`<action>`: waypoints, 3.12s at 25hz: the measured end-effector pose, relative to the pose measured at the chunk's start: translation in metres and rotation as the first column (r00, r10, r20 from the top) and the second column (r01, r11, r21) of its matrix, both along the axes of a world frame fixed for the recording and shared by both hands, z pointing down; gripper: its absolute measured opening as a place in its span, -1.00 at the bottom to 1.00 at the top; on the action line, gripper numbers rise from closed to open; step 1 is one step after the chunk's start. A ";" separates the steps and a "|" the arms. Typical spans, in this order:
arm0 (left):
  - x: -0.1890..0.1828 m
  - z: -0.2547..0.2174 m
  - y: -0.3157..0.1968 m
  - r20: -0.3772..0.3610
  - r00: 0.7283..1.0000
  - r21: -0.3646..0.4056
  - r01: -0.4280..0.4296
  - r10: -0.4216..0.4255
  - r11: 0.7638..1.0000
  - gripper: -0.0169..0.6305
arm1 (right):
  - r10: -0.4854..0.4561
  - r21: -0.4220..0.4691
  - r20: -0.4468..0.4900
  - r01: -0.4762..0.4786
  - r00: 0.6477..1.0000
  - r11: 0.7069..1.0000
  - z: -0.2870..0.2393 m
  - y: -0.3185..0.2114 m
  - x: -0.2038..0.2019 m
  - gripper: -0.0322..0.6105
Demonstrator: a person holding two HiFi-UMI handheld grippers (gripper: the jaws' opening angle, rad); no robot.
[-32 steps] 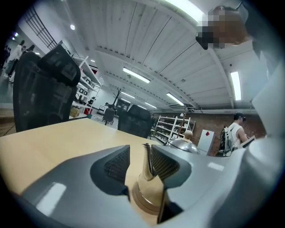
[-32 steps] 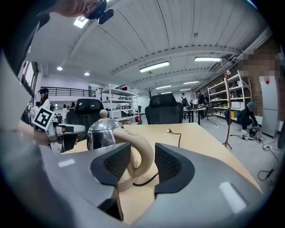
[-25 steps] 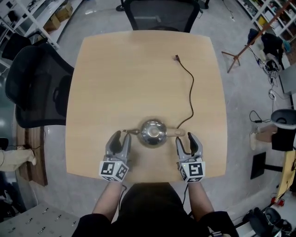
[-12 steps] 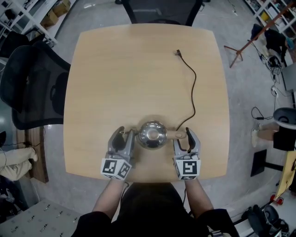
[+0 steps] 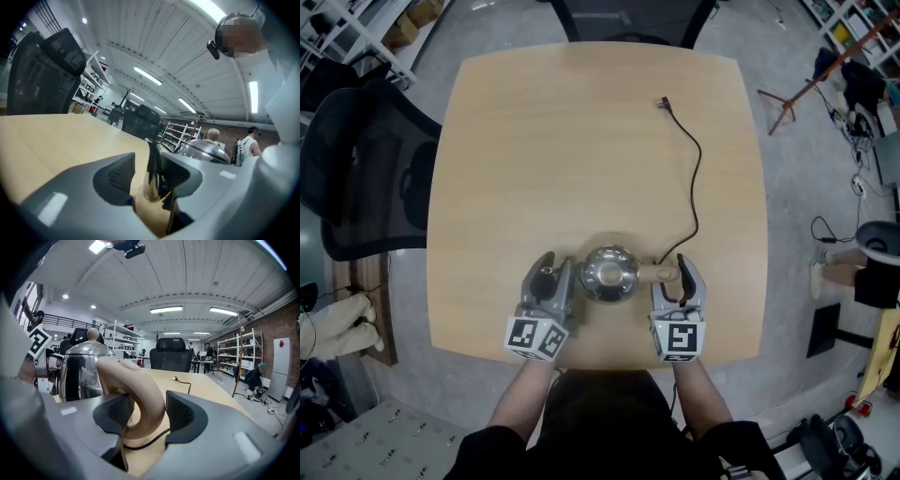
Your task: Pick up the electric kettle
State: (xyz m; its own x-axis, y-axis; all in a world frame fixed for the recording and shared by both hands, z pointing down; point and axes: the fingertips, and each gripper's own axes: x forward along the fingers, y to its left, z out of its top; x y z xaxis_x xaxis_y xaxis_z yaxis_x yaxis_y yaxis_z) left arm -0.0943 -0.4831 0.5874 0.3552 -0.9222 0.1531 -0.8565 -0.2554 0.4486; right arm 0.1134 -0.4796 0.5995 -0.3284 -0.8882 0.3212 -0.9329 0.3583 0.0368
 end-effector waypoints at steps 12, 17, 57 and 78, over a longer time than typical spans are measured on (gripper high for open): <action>-0.002 0.007 -0.003 -0.198 0.978 -0.034 0.061 -0.067 0.998 -0.48 | 0.063 0.007 0.020 -0.063 0.998 0.998 0.001 -0.002 0.000 -0.38; 0.005 0.003 -0.007 -0.253 0.966 -0.024 0.057 -0.061 0.998 -0.64 | 0.077 0.001 0.014 -0.077 0.997 0.997 0.002 -0.004 0.003 -0.38; -0.021 -0.094 0.101 -0.202 0.979 0.134 0.019 0.009 0.991 -0.70 | 0.136 0.191 0.063 -0.146 0.989 0.971 -0.093 0.107 -0.021 -0.37; -0.022 -0.141 0.156 -0.200 0.978 0.201 0.097 -0.056 0.975 -0.69 | 0.100 0.239 0.114 -0.125 0.988 0.963 -0.133 0.154 -0.019 -0.37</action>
State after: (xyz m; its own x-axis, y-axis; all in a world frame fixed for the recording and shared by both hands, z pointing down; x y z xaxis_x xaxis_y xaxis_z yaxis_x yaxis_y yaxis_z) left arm -0.1159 -0.3267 0.4459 0.2858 -0.9521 -0.1092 -0.7801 -0.2973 0.5505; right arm 0.0940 -0.3251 0.4668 -0.2416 -0.9685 0.0595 -0.9699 0.2429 0.0148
